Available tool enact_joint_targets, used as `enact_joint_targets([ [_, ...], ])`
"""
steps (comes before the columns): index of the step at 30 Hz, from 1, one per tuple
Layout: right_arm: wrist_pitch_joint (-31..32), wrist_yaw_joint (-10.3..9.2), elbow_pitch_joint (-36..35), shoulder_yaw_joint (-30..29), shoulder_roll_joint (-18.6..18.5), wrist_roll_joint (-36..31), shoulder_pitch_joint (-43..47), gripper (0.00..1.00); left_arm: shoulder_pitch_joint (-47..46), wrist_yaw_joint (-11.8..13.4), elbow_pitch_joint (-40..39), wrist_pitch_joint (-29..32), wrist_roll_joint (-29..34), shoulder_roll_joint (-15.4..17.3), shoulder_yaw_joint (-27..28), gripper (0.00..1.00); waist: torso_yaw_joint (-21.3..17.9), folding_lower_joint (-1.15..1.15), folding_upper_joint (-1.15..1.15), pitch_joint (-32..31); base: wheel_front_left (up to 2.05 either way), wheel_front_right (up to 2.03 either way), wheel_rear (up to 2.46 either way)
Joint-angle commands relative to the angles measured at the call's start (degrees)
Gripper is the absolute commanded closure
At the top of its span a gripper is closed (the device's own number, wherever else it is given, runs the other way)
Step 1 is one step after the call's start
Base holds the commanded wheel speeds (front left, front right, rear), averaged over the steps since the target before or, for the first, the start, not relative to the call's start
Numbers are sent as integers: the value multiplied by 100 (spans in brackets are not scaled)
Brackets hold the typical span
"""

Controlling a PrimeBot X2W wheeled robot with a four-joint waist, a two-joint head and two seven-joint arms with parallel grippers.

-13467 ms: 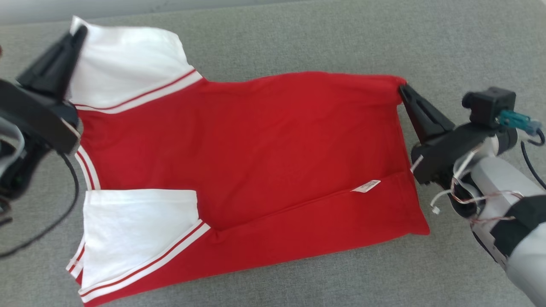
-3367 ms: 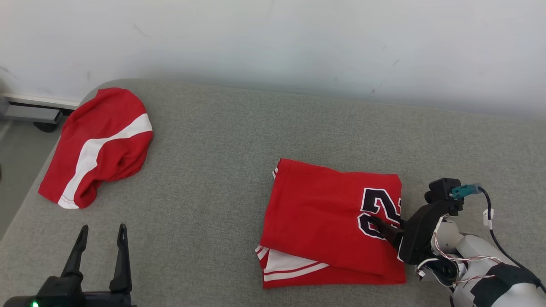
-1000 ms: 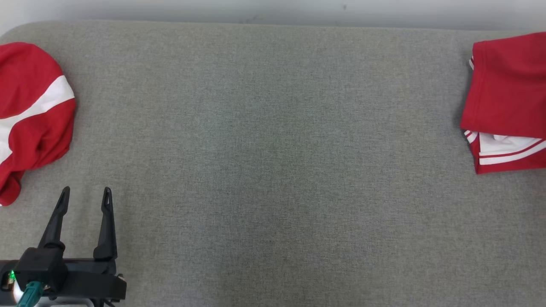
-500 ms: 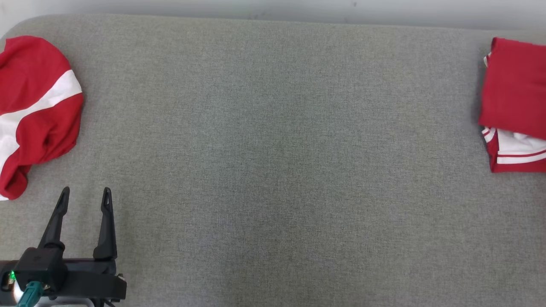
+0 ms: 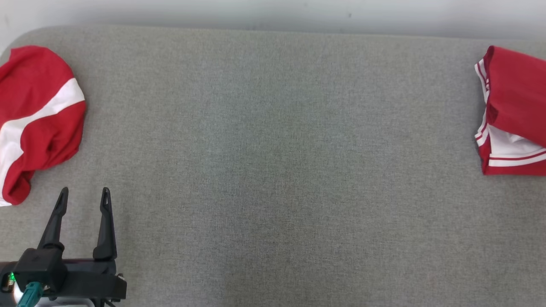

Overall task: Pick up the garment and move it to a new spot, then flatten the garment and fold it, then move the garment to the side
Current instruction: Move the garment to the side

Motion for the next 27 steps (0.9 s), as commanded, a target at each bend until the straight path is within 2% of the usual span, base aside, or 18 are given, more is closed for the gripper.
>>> enact_joint_targets([
  [1,-281,-3,-167,-10,117,155,192,0,46,16,-16,-26,-72,15,40,0,-29,0,0,-150,0,0,0],
  [9,-1318,-3,-842,150,392,397,886,0,236,50,4,-26,-103,-2,111,0,-62,0,0,-556,0,0,0],
  [17,-1833,-3,-1274,315,608,527,1571,0,440,84,19,-26,-84,10,147,0,-132,0,0,-872,0,0,0],
  [24,-2159,-3,-1639,60,710,663,2314,0,601,87,58,-26,-119,26,173,0,-188,0,0,-1189,0,0,0],
  [27,-2197,-3,-1837,-238,788,587,2619,0,689,100,65,-26,-130,26,187,0,-245,0,0,-1317,0,0,0],
])
